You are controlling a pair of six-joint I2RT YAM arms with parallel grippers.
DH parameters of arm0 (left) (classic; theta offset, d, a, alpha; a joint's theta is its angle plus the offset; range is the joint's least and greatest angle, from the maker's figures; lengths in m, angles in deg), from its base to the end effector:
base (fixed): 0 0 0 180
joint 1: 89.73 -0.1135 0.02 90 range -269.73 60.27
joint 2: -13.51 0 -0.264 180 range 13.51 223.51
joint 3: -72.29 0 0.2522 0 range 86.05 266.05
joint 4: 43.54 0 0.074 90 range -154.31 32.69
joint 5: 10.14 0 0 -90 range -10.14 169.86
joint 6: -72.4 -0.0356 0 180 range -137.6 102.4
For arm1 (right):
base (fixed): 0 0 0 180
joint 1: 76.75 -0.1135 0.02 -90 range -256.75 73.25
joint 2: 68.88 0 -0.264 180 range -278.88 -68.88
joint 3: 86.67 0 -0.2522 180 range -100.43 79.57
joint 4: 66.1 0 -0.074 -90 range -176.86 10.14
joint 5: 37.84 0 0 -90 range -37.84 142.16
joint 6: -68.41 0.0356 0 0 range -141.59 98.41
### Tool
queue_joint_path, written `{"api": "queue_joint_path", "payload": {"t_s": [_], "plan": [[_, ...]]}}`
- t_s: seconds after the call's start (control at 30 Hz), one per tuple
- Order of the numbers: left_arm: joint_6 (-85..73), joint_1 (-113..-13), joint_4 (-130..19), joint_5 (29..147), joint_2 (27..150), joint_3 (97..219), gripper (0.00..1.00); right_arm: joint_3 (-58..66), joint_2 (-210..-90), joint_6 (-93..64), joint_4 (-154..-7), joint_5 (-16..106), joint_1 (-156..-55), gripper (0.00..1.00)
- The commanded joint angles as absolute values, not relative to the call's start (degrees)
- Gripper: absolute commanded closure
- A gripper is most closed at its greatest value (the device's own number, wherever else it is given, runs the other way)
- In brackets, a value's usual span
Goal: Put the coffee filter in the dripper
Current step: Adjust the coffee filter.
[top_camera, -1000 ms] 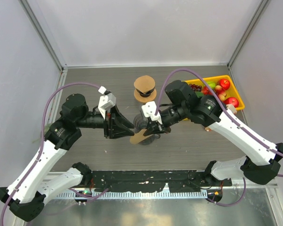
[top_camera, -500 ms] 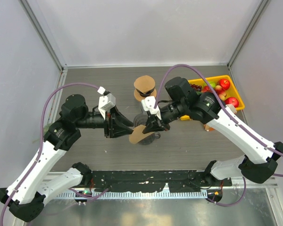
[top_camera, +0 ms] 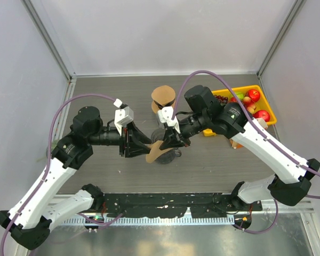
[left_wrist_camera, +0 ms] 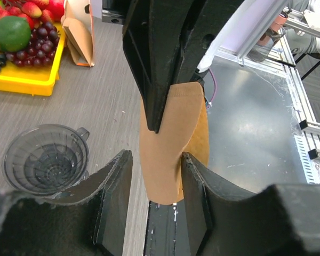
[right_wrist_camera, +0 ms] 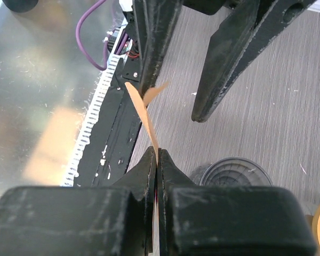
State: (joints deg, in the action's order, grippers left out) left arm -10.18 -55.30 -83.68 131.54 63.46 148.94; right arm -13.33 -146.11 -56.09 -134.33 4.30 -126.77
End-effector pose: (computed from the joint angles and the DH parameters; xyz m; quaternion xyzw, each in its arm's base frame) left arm 0.1235 -0.1185 0.4066 0.4275 0.6239 -0.5187 0.3986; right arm 0.1453 0.2143 0.4336 -0.6841 0.4922 0.4158 0.3419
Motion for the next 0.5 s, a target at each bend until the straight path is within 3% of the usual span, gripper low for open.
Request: {"api": "queue_joint_path", "payload": {"t_s": [0.0,0.47], "plan": [[-11.4,-55.0,-84.8,133.4,61.9,149.8,0.55,-15.5,-146.0,-55.6,-134.2,5.7,-126.8,0.94],[-7.9,-55.1,-83.1,128.8,63.9,149.8,0.62,-15.3,-146.2,-52.2,-132.1,6.4,-126.8,0.95]]}}
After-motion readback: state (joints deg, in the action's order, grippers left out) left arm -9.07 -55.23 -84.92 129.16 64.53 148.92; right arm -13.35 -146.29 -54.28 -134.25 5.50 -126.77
